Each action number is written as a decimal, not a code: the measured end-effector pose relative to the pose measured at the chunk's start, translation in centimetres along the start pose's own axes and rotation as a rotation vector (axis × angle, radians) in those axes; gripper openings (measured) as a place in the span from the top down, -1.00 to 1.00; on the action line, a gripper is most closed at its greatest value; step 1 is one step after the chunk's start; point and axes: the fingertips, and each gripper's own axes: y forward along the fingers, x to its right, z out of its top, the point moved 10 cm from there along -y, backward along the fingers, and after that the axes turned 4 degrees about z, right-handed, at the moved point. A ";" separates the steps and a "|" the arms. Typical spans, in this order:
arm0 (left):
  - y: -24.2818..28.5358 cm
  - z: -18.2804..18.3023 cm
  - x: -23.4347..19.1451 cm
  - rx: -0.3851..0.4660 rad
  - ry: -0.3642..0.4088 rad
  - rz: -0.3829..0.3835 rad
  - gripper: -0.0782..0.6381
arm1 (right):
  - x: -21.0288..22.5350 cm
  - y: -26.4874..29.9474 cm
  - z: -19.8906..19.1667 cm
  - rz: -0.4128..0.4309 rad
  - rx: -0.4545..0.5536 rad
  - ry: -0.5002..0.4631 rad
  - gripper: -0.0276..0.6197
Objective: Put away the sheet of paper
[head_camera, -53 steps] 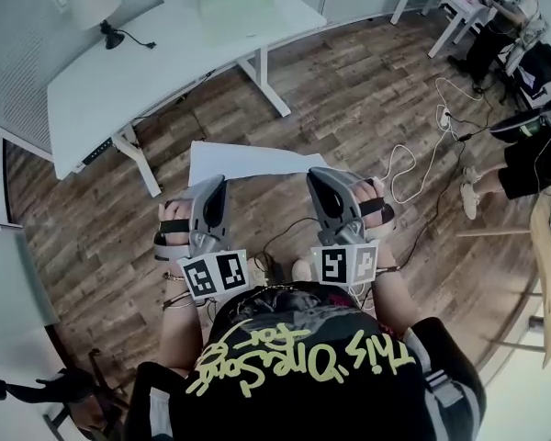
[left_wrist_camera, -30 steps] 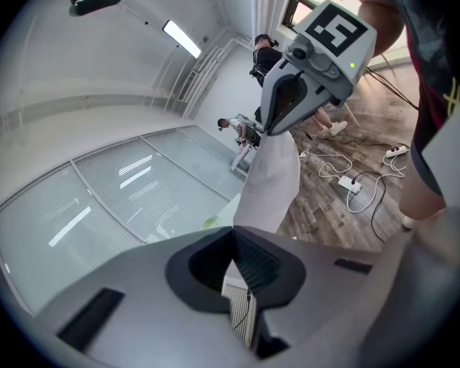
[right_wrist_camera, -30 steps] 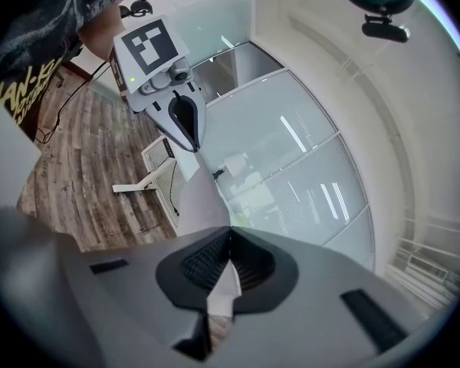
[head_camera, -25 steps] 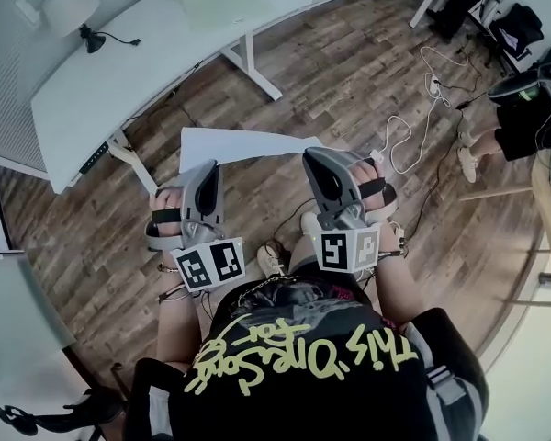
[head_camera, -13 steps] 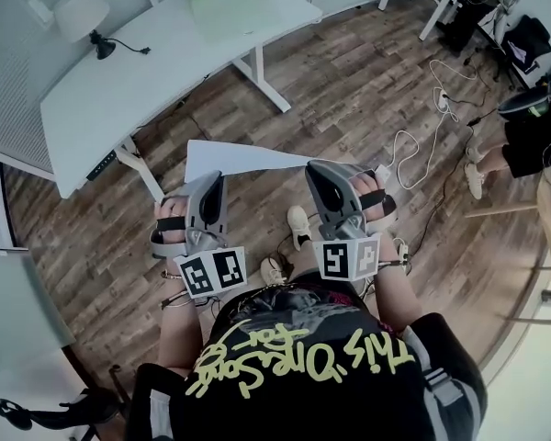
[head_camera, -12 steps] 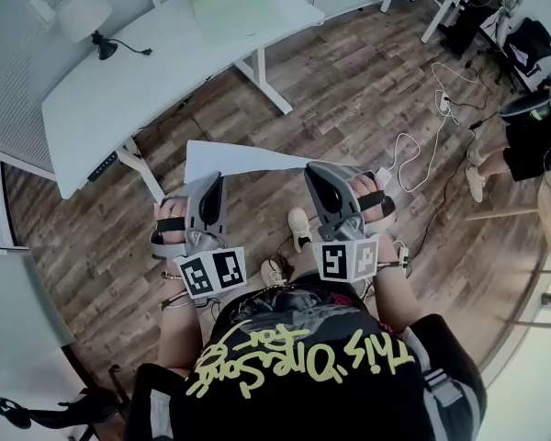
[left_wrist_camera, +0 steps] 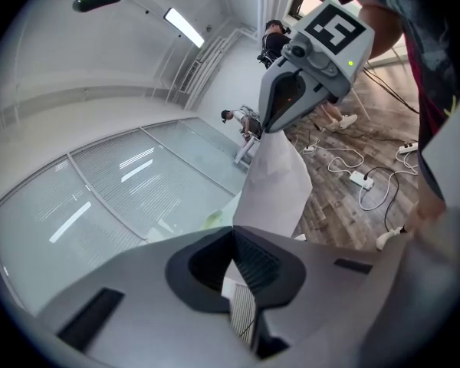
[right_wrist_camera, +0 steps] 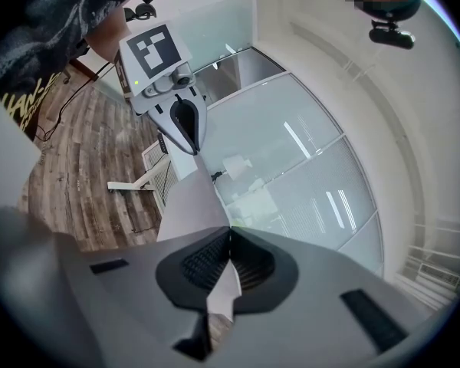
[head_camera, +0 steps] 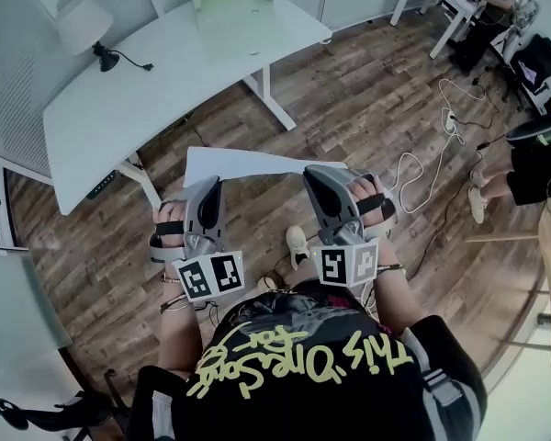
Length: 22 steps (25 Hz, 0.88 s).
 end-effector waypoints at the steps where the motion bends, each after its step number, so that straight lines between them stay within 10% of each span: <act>1: 0.5 0.0 -0.2 -0.003 -0.001 0.001 0.76 | 0.3 0.5 -0.3 0.003 0.003 0.001 0.89; 22: 10.9 1.2 -3.1 -0.059 -0.012 0.042 0.76 | 6.8 9.7 -6.1 0.032 0.077 0.003 0.89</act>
